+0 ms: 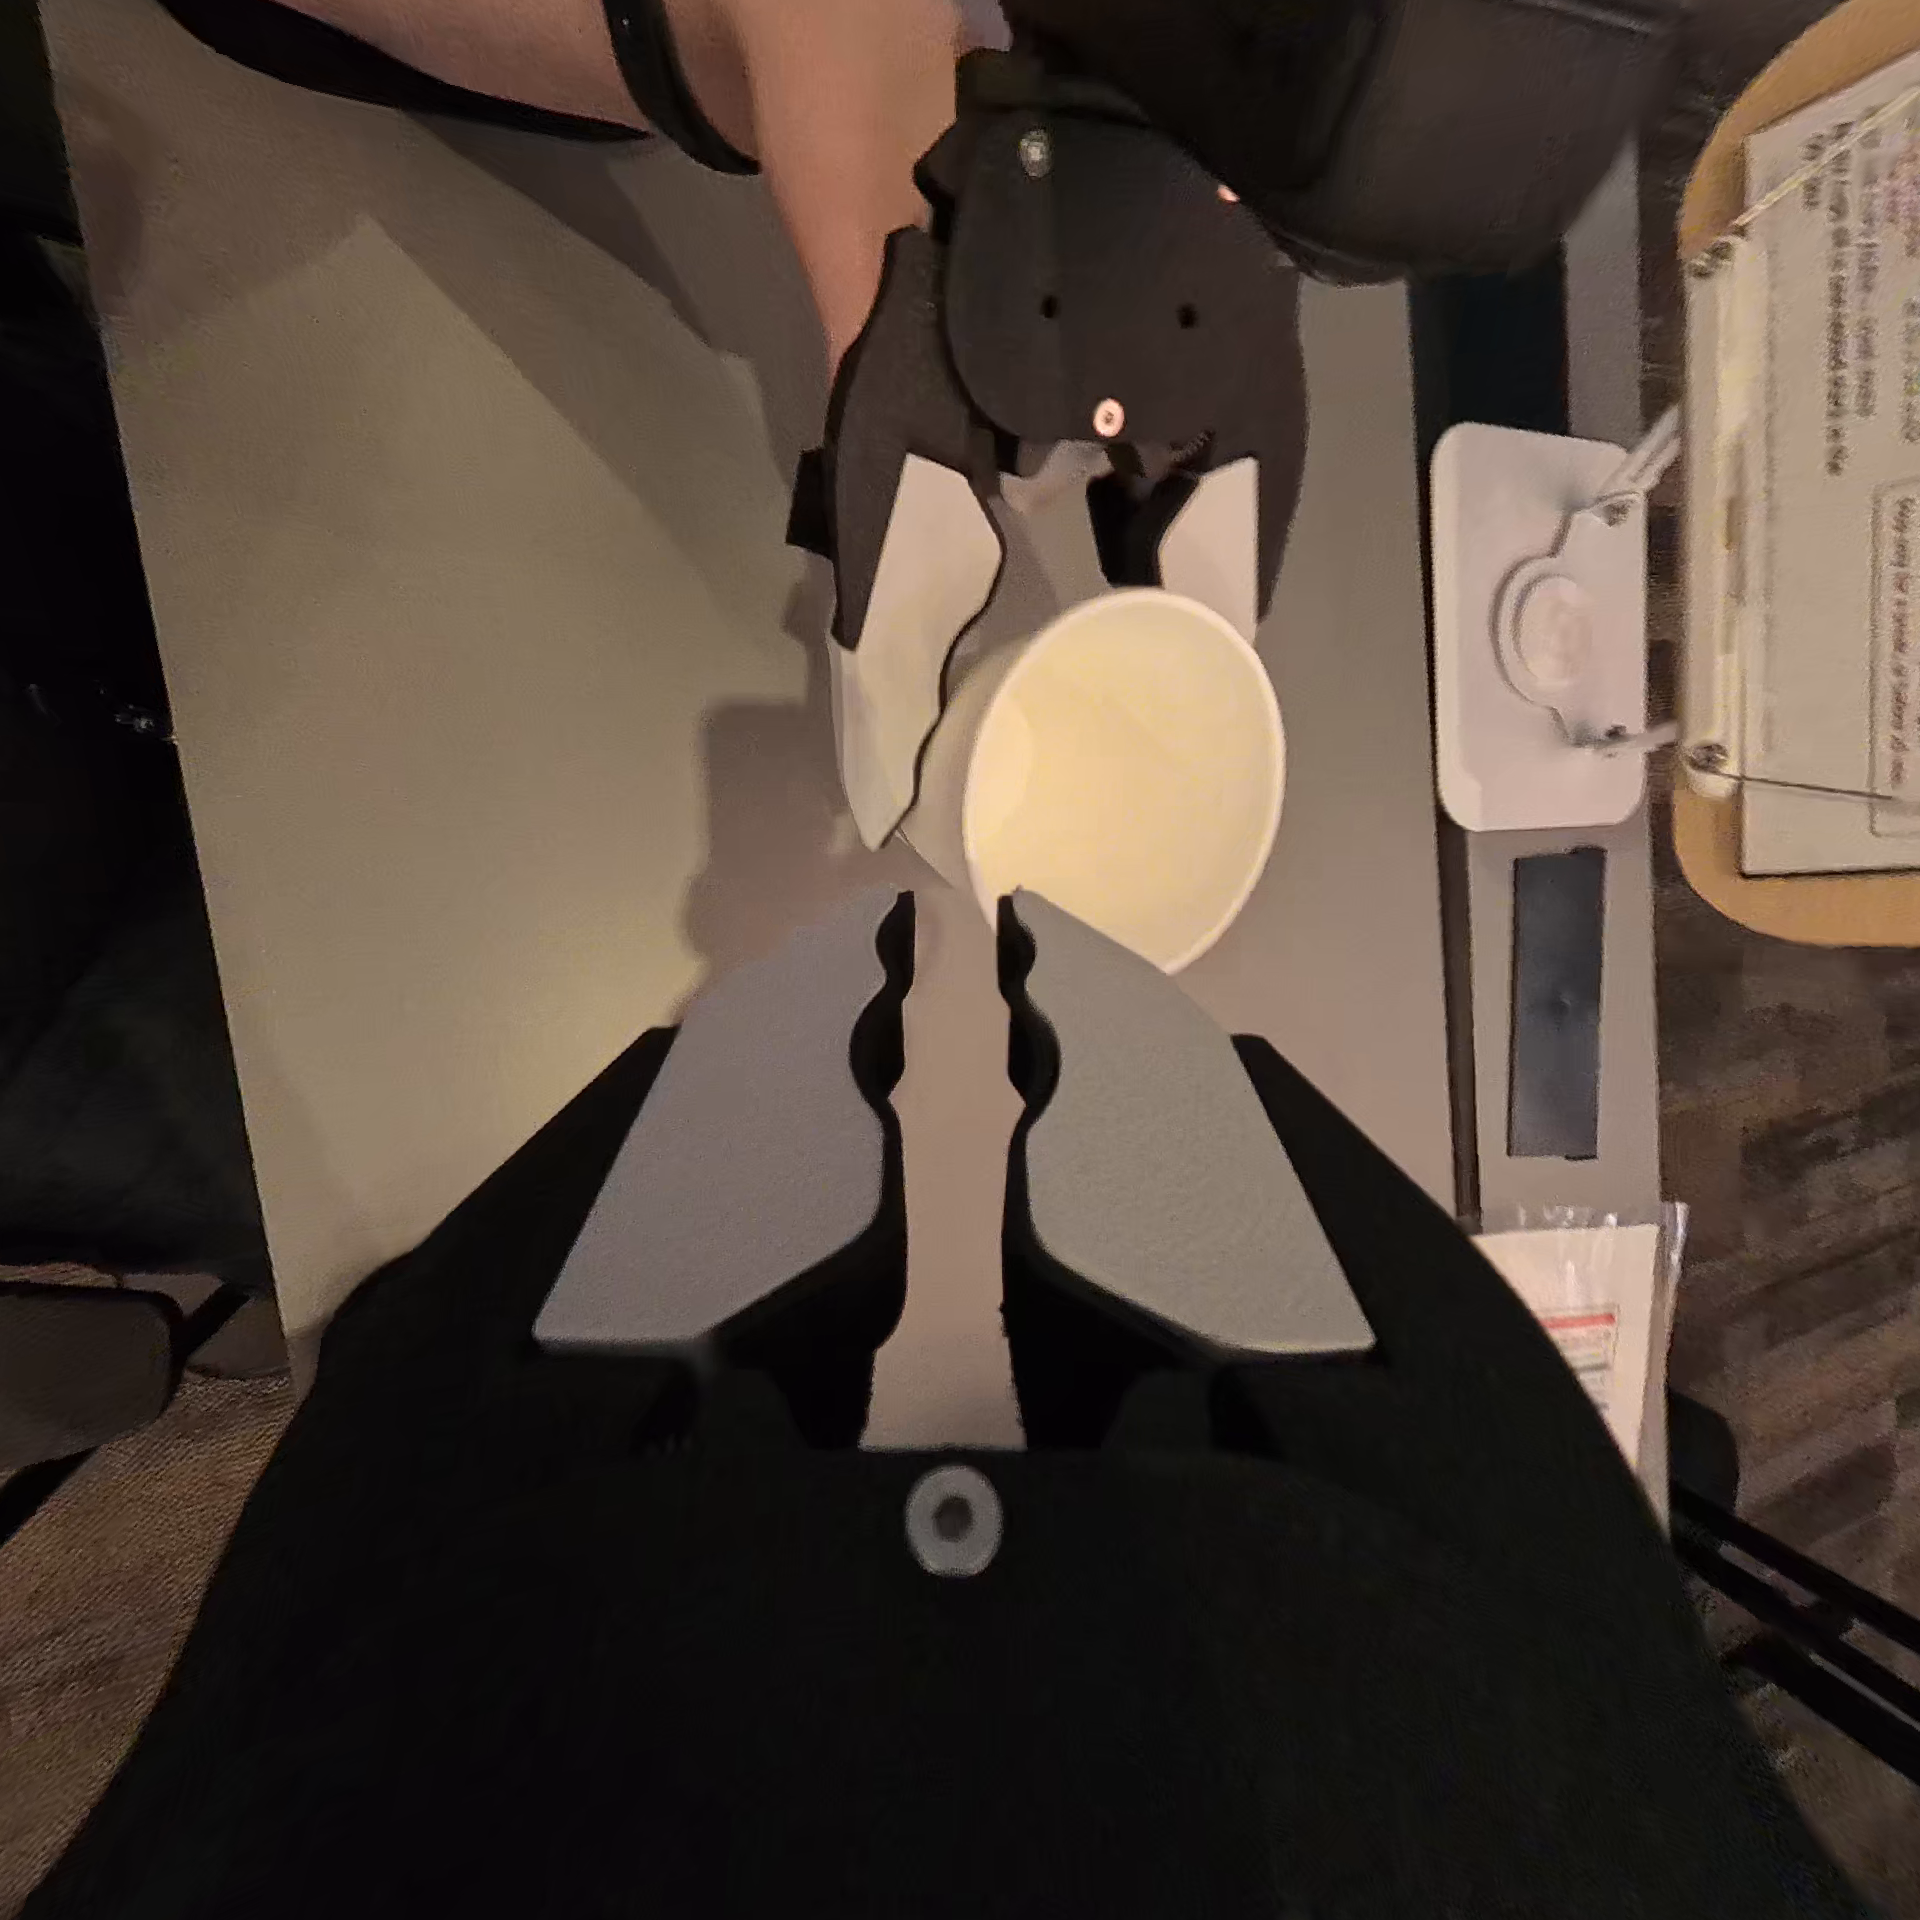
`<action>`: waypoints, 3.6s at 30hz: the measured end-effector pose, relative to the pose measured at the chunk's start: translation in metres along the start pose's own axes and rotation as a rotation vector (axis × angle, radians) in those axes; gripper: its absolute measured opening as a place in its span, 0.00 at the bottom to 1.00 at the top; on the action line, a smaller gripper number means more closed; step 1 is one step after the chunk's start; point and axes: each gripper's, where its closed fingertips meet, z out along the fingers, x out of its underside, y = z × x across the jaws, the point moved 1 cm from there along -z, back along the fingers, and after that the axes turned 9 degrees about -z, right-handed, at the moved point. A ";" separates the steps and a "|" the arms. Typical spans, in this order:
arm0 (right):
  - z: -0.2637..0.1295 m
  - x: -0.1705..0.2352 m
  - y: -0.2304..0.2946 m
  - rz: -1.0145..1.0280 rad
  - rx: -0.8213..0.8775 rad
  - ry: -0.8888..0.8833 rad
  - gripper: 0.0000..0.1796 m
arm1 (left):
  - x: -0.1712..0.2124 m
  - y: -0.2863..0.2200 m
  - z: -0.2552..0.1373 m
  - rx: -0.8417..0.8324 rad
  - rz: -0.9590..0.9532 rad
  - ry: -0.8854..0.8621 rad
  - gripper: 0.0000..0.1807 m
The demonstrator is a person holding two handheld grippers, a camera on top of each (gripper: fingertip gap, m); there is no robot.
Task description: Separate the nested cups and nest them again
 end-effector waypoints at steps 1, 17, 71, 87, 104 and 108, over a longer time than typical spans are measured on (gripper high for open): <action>0.006 -0.004 0.002 0.002 -0.013 0.002 0.08 | -0.001 -0.003 -0.001 0.006 0.010 -0.002 0.50; 0.015 -0.018 0.006 0.019 -0.054 0.046 0.01 | -0.021 -0.023 -0.023 0.040 0.070 -0.085 0.51; -0.049 0.341 0.055 0.711 0.153 0.579 0.01 | -0.031 0.000 -0.047 -0.038 0.055 -0.152 0.48; -0.198 0.373 0.032 0.950 0.644 0.369 0.10 | -0.031 0.001 -0.045 -0.050 0.059 -0.149 0.47; -0.119 0.498 0.072 1.238 0.692 0.107 0.15 | -0.006 0.016 -0.013 -0.089 0.038 -0.041 0.47; -0.102 0.500 0.069 1.240 0.666 0.064 0.14 | -0.003 0.018 -0.010 -0.092 0.039 -0.027 0.47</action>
